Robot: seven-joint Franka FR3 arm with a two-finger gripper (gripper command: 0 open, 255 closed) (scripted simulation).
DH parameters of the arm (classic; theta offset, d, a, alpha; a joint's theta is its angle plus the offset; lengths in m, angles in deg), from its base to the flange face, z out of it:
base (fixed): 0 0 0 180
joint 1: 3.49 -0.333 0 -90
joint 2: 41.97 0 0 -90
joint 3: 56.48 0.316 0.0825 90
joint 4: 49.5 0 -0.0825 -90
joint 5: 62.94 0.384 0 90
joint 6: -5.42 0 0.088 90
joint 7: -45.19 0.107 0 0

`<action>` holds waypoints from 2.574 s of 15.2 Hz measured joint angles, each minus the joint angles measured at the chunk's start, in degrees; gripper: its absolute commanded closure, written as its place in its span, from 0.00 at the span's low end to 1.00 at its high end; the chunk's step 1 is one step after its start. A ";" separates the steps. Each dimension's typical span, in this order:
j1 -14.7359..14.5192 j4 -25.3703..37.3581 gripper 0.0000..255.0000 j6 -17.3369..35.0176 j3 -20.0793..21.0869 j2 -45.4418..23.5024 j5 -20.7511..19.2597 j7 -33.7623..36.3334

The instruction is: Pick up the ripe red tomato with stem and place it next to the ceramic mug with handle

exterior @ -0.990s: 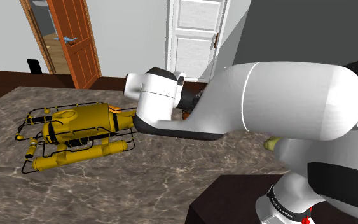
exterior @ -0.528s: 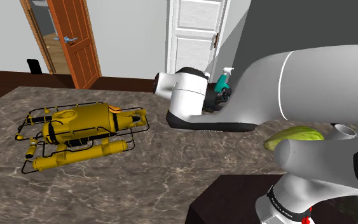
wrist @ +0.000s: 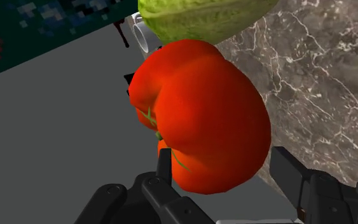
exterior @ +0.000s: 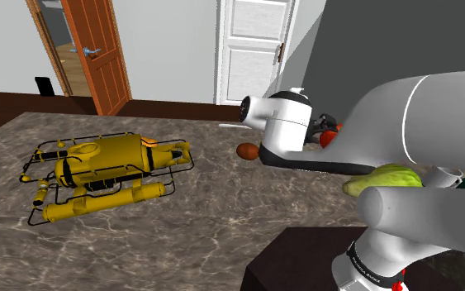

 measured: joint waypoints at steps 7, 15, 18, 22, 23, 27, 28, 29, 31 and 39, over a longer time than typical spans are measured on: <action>-0.97 -11.02 1.00 11.20 -12.74 5.47 -7.82 -4.25; 6.44 -17.81 1.00 25.05 -24.13 7.51 -20.67 -6.19; 11.16 -19.53 1.00 31.23 -28.88 7.51 -27.30 -6.30; 18.76 -18.53 1.00 38.46 -33.56 4.52 -36.75 -4.99; 20.90 -18.13 1.00 40.30 -34.41 3.22 -39.54 -3.94; 28.15 -15.13 1.00 45.99 -37.94 -1.87 -49.66 -0.90; 28.94 -14.93 1.00 46.46 -37.99 -2.72 -51.10 0.13; 29.44 -14.88 1.00 46.70 -37.89 -3.34 -52.12 1.07; 30.03 -15.08 1.00 46.68 -37.13 -4.55 -53.69 3.34; 32.26 -15.96 1.00 45.42 -33.74 -10.22 -60.52 13.57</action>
